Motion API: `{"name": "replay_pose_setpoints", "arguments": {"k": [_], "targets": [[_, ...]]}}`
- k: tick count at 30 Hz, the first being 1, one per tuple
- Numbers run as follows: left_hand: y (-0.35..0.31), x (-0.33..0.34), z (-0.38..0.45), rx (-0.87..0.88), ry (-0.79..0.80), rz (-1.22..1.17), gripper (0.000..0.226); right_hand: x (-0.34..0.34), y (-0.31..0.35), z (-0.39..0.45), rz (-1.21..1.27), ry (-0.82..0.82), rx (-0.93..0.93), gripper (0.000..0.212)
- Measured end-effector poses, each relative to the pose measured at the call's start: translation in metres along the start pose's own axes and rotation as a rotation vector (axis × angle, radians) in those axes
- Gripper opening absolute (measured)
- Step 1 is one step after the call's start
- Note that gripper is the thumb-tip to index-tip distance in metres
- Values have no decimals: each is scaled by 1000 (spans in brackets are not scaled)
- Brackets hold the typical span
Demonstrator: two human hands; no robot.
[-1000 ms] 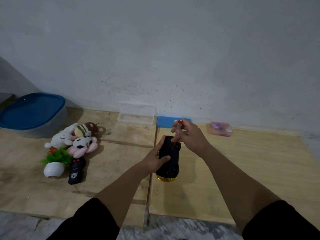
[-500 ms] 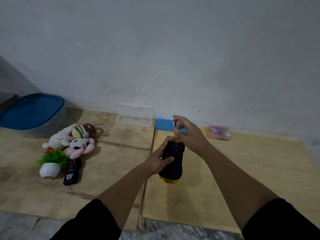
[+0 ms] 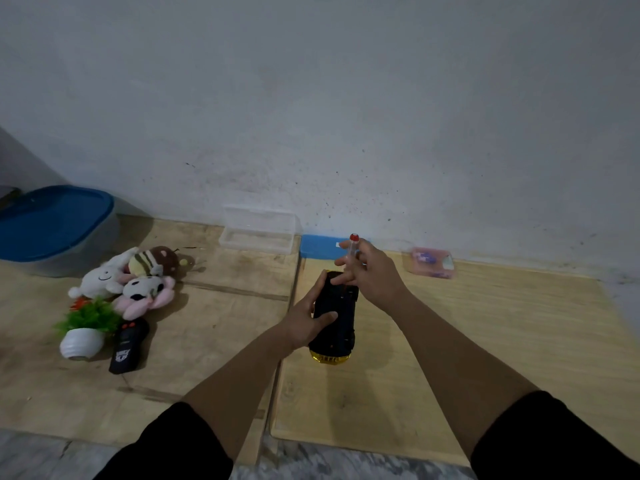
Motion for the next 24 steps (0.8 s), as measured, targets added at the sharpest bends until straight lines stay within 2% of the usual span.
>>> {"name": "replay_pose_setpoints", "arguments": {"k": [6,9,12,14,17,19,21,22,24], "targets": [[8,13,10,-8,37,-55,82,-23,-1,-2,-218,-148,-63,24],[10,17,12,-2,26,-73,84,-33,-1,-3,-217,-225,-105,23],[19,16,13,-63,-18,-99,89,-45,-13,-3,-159,-314,-52,20],[27,10,12,-120,-90,-110,100,-47,-25,-3,-116,-302,1,15],[34,1,12,-164,-174,-50,109,-31,-33,-4,-165,-145,-13,7],[34,0,14,-178,-179,-38,85,-20,-30,-6,-209,-54,-82,7],[30,0,17,-170,-193,-9,48,-10,-24,-7,-250,0,-159,23],[26,-2,18,-159,-217,15,41,-7,-21,-7,-275,15,-184,34],[16,-8,20,-101,-294,129,46,-3,-18,-6,-329,3,-208,49]]}}
Point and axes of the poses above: each hand's wrist, its own z-axis towards the middle knuckle, its own x-axis out of the palm, y = z × x, the point moved 10 cm from there along z, towards the middle knuckle, and after that the axes turned 6 degrees about z, right-handed, at the moved point
